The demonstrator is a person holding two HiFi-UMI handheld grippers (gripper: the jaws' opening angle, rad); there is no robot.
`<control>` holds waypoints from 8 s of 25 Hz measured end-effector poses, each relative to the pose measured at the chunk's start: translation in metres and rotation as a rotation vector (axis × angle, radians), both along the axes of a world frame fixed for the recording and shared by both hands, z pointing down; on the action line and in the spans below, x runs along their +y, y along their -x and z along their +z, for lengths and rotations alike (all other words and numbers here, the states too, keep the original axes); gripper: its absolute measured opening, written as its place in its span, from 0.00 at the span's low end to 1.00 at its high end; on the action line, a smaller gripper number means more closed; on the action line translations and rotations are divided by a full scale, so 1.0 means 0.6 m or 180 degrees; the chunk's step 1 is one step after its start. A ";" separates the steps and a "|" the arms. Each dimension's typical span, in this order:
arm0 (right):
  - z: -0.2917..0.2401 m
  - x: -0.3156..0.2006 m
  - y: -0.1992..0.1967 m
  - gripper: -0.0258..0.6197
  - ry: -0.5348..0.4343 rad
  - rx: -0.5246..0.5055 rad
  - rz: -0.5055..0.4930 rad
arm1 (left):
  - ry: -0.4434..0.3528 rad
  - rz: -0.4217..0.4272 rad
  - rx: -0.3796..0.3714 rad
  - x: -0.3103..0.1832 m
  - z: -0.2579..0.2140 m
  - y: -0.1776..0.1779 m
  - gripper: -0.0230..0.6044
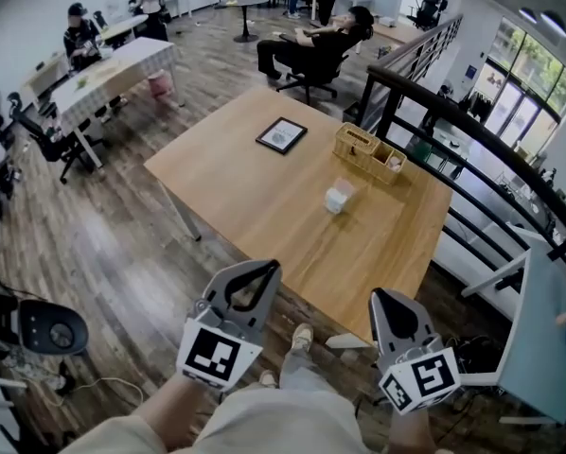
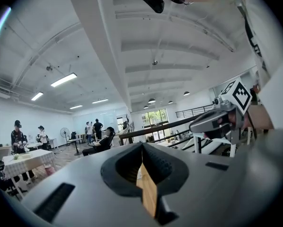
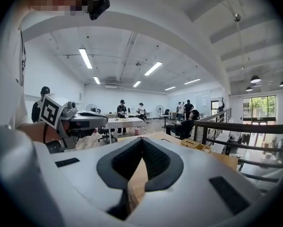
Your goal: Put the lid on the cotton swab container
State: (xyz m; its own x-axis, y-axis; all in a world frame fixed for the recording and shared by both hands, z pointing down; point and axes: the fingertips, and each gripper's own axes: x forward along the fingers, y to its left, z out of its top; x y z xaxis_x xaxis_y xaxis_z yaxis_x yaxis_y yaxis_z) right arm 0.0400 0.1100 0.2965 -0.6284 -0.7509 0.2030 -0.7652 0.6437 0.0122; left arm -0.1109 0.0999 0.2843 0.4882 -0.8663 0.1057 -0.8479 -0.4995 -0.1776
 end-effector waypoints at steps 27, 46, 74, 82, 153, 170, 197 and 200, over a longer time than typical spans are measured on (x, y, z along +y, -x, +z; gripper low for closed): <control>0.174 -0.516 -0.130 0.08 0.0583 -0.0061 0.0165 | 0.0661 0.0142 -0.0253 -0.493 0.159 -0.126 0.07; 0.339 -0.692 -0.096 0.08 0.1274 0.0084 0.0519 | 0.1214 0.0670 -0.0364 -0.657 0.318 -0.108 0.07; 0.574 -0.851 -0.047 0.08 0.2148 0.0343 0.0413 | 0.1779 0.0935 -0.0433 -0.769 0.505 -0.078 0.07; 0.560 -0.840 -0.029 0.08 0.2064 0.0294 0.0362 | 0.1771 0.0898 -0.0461 -0.753 0.504 -0.063 0.07; 0.594 -0.730 0.036 0.08 0.2481 0.0391 0.0234 | 0.1785 0.0947 -0.0574 -0.673 0.502 -0.042 0.07; 0.270 -0.666 0.038 0.08 0.1308 0.0092 0.0368 | 0.0945 0.0896 -0.0468 -0.660 0.263 -0.029 0.07; 0.006 -0.483 0.038 0.08 0.0021 0.0188 0.0547 | 0.0196 0.1067 -0.0337 -0.542 0.070 -0.024 0.07; 0.018 -0.474 0.041 0.08 0.0040 0.0309 0.0540 | 0.0101 0.1008 -0.0449 -0.538 0.067 -0.025 0.07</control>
